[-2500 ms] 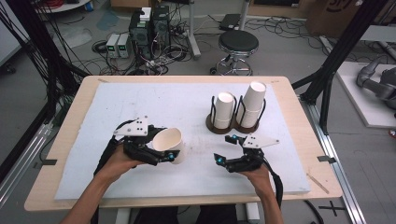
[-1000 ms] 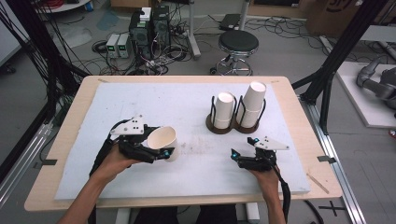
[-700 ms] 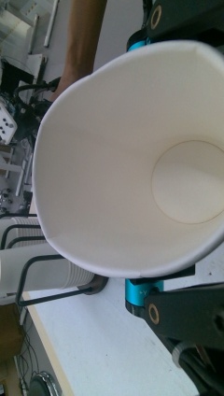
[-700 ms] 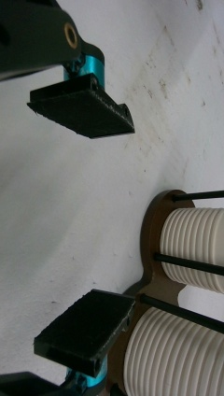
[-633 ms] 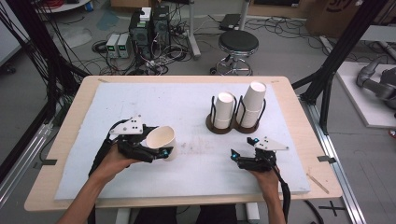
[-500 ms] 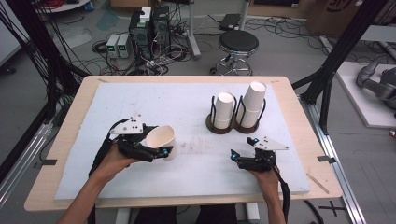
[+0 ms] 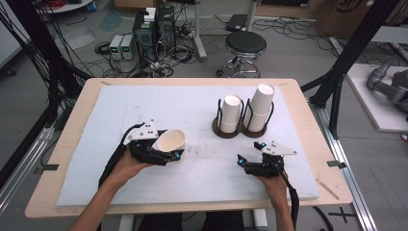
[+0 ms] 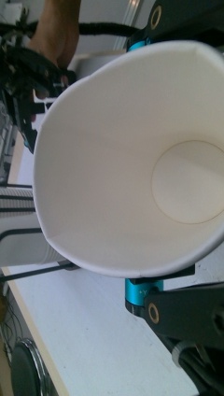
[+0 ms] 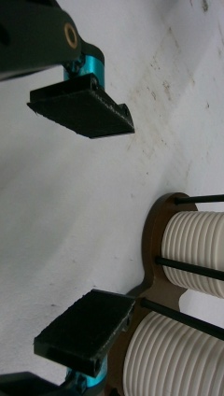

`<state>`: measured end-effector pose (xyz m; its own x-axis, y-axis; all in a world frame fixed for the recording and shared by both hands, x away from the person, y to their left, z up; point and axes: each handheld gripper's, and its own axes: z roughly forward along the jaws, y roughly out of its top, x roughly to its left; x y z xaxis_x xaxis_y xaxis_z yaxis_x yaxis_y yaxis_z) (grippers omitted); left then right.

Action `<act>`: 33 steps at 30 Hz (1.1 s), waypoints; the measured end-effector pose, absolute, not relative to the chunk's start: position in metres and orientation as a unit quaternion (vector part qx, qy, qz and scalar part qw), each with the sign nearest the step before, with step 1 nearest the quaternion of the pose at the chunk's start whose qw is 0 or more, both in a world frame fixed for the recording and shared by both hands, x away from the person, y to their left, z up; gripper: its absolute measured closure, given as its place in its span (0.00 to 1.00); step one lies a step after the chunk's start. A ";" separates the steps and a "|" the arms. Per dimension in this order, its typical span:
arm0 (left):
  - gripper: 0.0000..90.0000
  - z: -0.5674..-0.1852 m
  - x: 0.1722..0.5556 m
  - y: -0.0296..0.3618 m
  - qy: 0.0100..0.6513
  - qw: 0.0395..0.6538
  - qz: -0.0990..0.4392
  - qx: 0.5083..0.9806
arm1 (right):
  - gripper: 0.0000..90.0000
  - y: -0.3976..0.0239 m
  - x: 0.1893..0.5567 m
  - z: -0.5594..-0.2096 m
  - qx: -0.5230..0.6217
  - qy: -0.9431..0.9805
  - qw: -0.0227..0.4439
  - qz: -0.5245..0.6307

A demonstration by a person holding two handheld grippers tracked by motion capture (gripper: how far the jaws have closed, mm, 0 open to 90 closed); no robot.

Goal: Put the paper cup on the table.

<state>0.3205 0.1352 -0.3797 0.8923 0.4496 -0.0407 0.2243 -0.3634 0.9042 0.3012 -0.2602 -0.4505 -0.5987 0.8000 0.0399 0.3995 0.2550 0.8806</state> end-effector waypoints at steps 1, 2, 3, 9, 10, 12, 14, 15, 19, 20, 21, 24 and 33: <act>0.36 -0.381 0.322 0.134 0.209 0.522 0.106 0.820 | 0.18 -0.260 0.301 -0.450 0.393 0.762 0.215 0.467; 0.36 -0.383 0.323 0.132 0.212 0.522 0.103 0.820 | 0.18 -0.260 0.301 -0.451 0.392 0.763 0.215 0.467; 0.36 -0.385 0.324 0.131 0.215 0.522 0.101 0.819 | 0.18 -0.260 0.301 -0.450 0.392 0.763 0.215 0.467; 0.36 -0.396 0.328 0.120 0.221 0.507 0.108 0.826 | 0.18 -0.261 0.302 -0.451 0.391 0.763 0.213 0.469; 0.36 -0.398 0.328 0.118 0.224 0.506 0.109 0.825 | 0.18 -0.261 0.301 -0.450 0.391 0.763 0.213 0.468; 0.36 -0.400 0.329 0.115 0.227 0.500 0.117 0.828 | 0.18 -0.261 0.301 -0.450 0.391 0.763 0.213 0.468; 0.36 -0.402 0.330 0.112 0.231 0.495 0.126 0.828 | 0.18 -0.261 0.302 -0.450 0.391 0.763 0.213 0.468; 0.36 -0.403 0.331 0.110 0.231 0.493 0.128 0.829 | 0.18 -0.261 0.302 -0.451 0.392 0.764 0.212 0.468; 0.36 -0.407 0.334 0.105 0.239 0.490 0.136 0.827 | 0.18 -0.261 0.302 -0.450 0.392 0.763 0.213 0.468; 0.36 -0.408 0.335 0.103 0.241 0.486 0.138 0.829 | 0.18 -0.261 0.302 -0.450 0.392 0.763 0.211 0.468; 0.36 -0.410 0.335 0.102 0.241 0.484 0.139 0.830 | 0.18 -0.261 0.302 -0.451 0.389 0.764 0.214 0.469; 0.35 -0.414 0.337 0.099 0.241 0.479 0.141 0.832 | 0.18 -0.261 0.302 -0.451 0.392 0.763 0.210 0.469; 0.35 -0.421 0.339 0.094 0.242 0.473 0.144 0.835 | 0.18 -0.261 0.303 -0.451 0.391 0.765 0.211 0.466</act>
